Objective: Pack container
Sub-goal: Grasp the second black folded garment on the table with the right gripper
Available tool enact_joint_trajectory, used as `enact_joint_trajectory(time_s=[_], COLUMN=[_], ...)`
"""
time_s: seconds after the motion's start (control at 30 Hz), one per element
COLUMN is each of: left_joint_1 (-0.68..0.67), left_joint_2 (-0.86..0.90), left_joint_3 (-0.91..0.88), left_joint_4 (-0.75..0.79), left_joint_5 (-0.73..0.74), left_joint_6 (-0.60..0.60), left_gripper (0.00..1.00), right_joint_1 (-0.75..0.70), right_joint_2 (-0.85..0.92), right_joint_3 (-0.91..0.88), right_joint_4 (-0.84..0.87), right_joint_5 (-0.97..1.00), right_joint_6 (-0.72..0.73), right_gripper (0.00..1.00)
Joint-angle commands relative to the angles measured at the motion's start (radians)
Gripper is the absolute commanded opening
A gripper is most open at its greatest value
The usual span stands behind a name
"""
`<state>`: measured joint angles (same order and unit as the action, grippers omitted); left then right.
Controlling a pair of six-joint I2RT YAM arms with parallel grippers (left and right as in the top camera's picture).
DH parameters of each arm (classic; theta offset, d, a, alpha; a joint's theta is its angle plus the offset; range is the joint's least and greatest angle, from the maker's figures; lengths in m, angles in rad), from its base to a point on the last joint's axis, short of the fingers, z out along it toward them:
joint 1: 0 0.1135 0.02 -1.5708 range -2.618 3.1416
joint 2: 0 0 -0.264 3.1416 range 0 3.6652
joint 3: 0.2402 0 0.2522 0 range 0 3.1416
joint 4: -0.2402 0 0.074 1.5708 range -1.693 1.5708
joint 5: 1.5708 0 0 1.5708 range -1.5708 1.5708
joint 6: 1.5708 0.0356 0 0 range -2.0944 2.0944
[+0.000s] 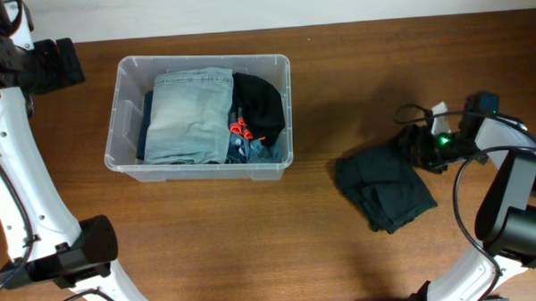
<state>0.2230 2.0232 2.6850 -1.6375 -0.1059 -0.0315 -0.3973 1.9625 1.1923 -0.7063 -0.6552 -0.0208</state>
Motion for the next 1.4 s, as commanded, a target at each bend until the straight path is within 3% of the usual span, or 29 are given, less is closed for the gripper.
enact_joint_trajectory(time_s=[0.0, 0.17, 0.4, 0.73, 0.8, 0.97, 1.03, 1.1, 1.23, 1.37], left_joint_1=[0.001, 0.001, 0.001, 0.001, 0.001, 0.001, 0.001, 0.001, 0.001, 0.001], left_joint_2=[-0.023, -0.023, -0.023, -0.023, -0.023, -0.023, -0.023, -0.023, -0.023, -0.023], left_joint_3=[0.015, 0.015, 0.015, 0.015, 0.015, 0.015, 0.015, 0.015, 0.015, 0.015], left_joint_4=[0.001, 0.001, 0.001, 0.001, 0.001, 0.001, 0.001, 0.001, 0.001, 0.001], left_joint_5=[-0.004, -0.004, -0.004, -0.004, -0.004, -0.004, -0.004, -0.004, -0.004, -0.004], left_joint_6=[-0.010, -0.010, -0.010, -0.010, -0.010, -0.010, -0.010, -0.010, -0.010, -0.010], left_gripper=[1.00, 1.00, 1.00, 1.00, 1.00, 1.00, 1.00, 1.00, 1.00, 1.00], right_joint_1=[0.017, 0.018, 0.100, 0.320, 0.361, 0.425, 0.422, 0.424, 0.423, 0.418], right_joint_2=[0.108, 0.097, -0.023, -0.175, -0.175, -0.174, -0.174, -0.174, -0.173, -0.170], right_joint_3=[-0.018, 0.115, 0.325, 0.317, 0.275, 0.030, -0.035, -0.103, -0.143, -0.144], right_joint_4=[0.092, 0.049, -0.264, -0.529, -0.514, -0.294, -0.238, -0.161, -0.067, 0.068], right_joint_5=[0.162, 0.169, 0.288, 0.423, 0.467, 0.483, 0.484, 0.483, 0.484, 0.484], right_joint_6=[0.053, 0.062, -0.001, 0.104, 0.140, 0.270, 0.280, 0.292, 0.304, 0.458], right_gripper=[0.83, 0.79, 0.64, 0.60, 0.60, 0.59, 0.55, 0.42, 0.37, 0.32])
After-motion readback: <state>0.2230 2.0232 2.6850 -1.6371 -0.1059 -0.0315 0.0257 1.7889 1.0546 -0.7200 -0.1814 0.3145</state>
